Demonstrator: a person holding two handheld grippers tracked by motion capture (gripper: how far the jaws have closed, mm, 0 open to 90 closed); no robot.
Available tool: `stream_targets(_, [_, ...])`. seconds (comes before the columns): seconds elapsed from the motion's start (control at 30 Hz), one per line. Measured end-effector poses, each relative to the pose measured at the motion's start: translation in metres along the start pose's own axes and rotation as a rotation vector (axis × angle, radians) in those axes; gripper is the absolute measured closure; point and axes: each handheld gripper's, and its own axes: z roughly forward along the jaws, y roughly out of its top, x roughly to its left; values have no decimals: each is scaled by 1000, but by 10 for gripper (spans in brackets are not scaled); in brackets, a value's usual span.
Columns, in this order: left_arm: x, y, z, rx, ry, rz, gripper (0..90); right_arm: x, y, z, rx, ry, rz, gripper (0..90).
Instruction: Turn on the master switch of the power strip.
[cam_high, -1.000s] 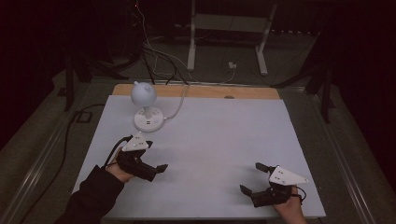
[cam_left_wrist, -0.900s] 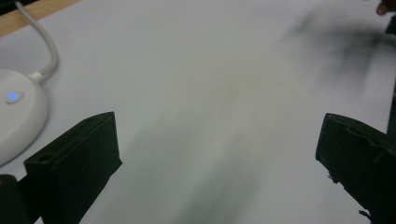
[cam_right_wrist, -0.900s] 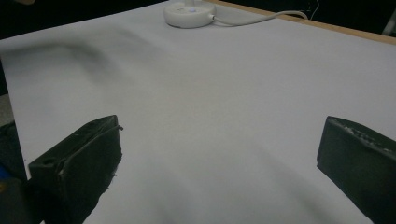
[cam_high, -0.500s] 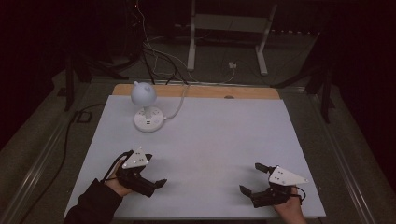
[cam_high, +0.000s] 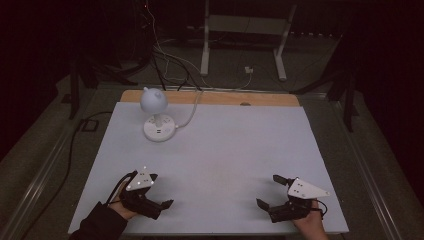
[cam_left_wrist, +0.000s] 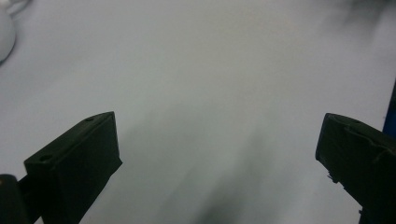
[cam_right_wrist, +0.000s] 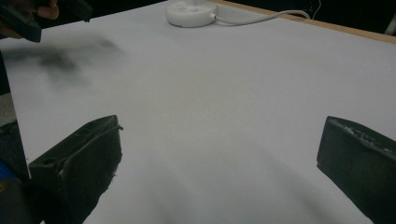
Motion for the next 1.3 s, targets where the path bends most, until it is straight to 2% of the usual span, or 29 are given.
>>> stream_targets(0.13, [0, -11, 1, 7, 33, -4, 2, 0, 0, 0, 1, 1, 1, 0])
stream_targets(0.2, [1, -15, 0, 10, 25, -17, 3, 0, 0, 0, 1, 0, 0, 0])
stream_targets(0.37, [2, -27, -1, 32, 51, -16, 2, 0, 0, 0, 2, 1, -2, 0])
stream_targets(0.53, [3, -30, -1, 39, 79, -14, 2, 0, 0, 0, 4, 3, -7, 0])
stream_targets(0.63, [5, -30, 1, 37, 118, -10, 2, 0, 0, 1, 6, 5, -12, 0])
stream_targets(0.7, [5, -29, 1, 20, 137, -14, 2, 0, 0, 1, 7, 5, -12, 0])
stream_targets(0.77, [5, -29, 1, 2, 166, 1, 2, 0, 0, 1, 9, 5, -12, 0])
stream_targets(1.03, [6, -28, -2, -40, 121, -8, 2, 1, 0, 2, 11, 11, -15, 0])
stream_targets(1.3, [6, -28, 0, -34, 89, -16, 2, 0, -1, 3, 13, 12, -10, 0])
